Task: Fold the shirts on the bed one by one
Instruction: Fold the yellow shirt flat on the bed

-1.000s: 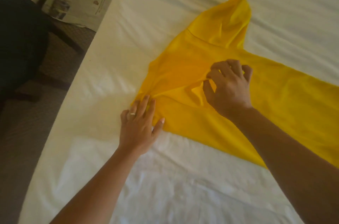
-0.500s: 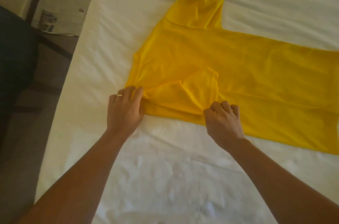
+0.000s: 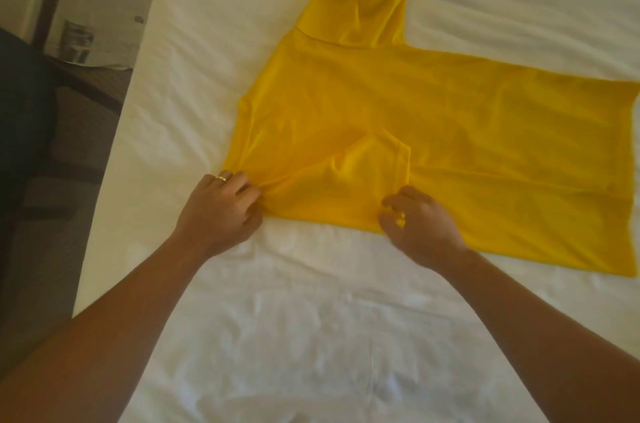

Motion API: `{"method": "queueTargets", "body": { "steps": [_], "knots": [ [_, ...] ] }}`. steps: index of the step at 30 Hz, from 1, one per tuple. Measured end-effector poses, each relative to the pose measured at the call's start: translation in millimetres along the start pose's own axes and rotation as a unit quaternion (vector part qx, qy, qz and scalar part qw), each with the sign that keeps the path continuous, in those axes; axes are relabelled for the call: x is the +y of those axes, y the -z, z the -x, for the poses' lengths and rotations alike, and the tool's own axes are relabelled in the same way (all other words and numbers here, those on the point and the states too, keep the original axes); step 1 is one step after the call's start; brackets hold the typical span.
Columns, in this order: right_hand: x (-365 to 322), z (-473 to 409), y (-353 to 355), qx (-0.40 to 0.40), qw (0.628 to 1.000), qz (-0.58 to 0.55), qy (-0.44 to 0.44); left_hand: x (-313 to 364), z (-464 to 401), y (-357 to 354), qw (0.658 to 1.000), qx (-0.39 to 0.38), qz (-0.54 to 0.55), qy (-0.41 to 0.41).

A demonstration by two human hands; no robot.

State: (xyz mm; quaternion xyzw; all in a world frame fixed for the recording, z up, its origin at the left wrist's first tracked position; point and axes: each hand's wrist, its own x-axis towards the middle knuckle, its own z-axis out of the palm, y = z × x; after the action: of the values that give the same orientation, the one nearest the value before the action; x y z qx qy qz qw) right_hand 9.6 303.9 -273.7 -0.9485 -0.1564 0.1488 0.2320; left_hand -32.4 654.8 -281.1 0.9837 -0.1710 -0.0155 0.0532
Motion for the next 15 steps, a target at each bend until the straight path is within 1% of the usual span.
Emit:
{"method": "queueTargets", "body": {
  "steps": [2,3,4,5,7,10,13,15],
  "knots": [
    [-1.0,-22.4,8.3,0.069,0.992,-0.069,-0.076,7.8,-11.0,3.6,0.997,0.023,0.035,0.060],
    [0.1,-34.0,11.2,0.095,0.987,-0.083,-0.105,12.1,-17.2,3.6,0.994,0.031,0.049,0.088],
    [2.1,-45.4,13.9,0.102,0.983,-0.077,-0.130,16.4,-23.6,2.7,0.992,0.027,0.057,0.110],
    [4.1,-56.4,16.5,0.092,0.982,-0.055,-0.155,20.3,-29.7,0.8,0.990,0.013,0.062,0.126],
    [9.2,-76.1,20.3,0.042,0.980,-0.011,-0.195,26.7,-38.9,-5.0,0.989,-0.022,0.056,0.136],
    [21.1,-96.5,21.4,-0.010,0.979,0.015,-0.203,26.8,-43.3,-13.4,0.989,-0.047,0.041,0.136],
    [33.1,-102.5,21.0,-0.003,0.977,-0.015,-0.214,17.9,-38.7,-17.8,0.983,-0.060,0.064,0.160],
    [38.8,-99.6,19.8,0.029,0.974,-0.037,-0.223,16.7,-35.4,-18.7,0.980,-0.058,0.070,0.179]
  ]
}}
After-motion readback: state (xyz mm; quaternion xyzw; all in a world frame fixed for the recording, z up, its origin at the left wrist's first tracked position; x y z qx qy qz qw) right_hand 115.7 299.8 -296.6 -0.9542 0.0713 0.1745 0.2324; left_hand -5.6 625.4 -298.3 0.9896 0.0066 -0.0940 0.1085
